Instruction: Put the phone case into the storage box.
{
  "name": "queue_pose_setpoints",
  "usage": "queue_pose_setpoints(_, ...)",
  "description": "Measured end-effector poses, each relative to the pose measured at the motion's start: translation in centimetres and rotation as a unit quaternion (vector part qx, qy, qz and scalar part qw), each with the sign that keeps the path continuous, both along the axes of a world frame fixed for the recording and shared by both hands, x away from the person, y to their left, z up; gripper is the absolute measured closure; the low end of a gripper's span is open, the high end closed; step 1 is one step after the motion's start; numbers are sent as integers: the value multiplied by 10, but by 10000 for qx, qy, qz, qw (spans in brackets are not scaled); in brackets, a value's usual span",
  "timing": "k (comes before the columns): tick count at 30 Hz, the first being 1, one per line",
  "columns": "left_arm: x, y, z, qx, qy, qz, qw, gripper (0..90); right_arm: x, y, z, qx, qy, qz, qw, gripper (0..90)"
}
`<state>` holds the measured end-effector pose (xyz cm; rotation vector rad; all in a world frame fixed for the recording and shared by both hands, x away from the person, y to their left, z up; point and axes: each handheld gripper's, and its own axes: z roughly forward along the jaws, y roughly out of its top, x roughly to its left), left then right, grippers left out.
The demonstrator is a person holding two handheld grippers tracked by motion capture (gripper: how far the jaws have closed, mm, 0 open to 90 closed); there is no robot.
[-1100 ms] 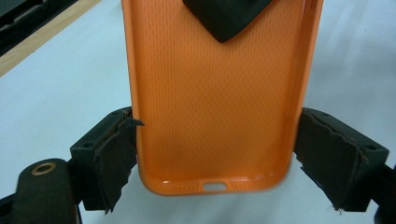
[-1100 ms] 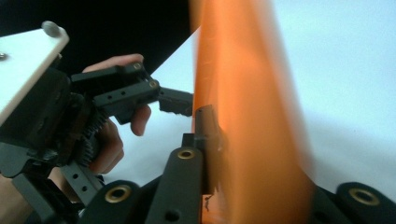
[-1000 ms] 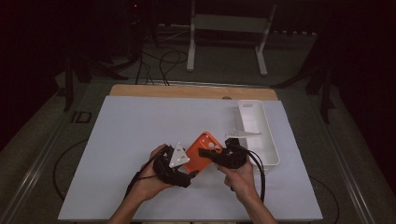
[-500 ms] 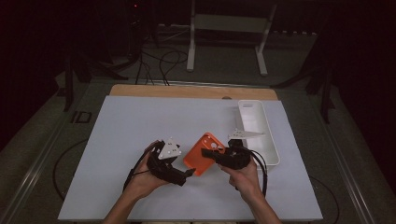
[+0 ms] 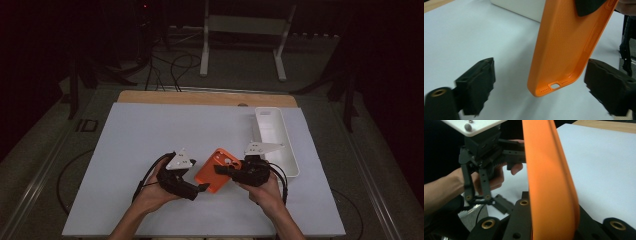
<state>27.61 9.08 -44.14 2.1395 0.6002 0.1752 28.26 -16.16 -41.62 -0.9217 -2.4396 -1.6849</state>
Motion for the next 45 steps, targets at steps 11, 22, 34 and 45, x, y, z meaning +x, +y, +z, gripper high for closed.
queue_pose_setpoints(11,1,5,-2,-328,263,-618,9972,438,-3,3,4,87,-202,565,9982,859)
queue_pose_setpoints(22,-1,3,-5,-339,369,-1159,9920,697,-4,5,6,6,-355,930,9950,858)
queue_pose_setpoints(34,-5,5,-6,-451,272,-1164,9918,849,0,2,5,-90,-389,937,9948,737)
queue_pose_setpoints(45,-8,7,-4,-417,-18,-768,9962,851,0,2,5,-238,-387,272,9986,302)
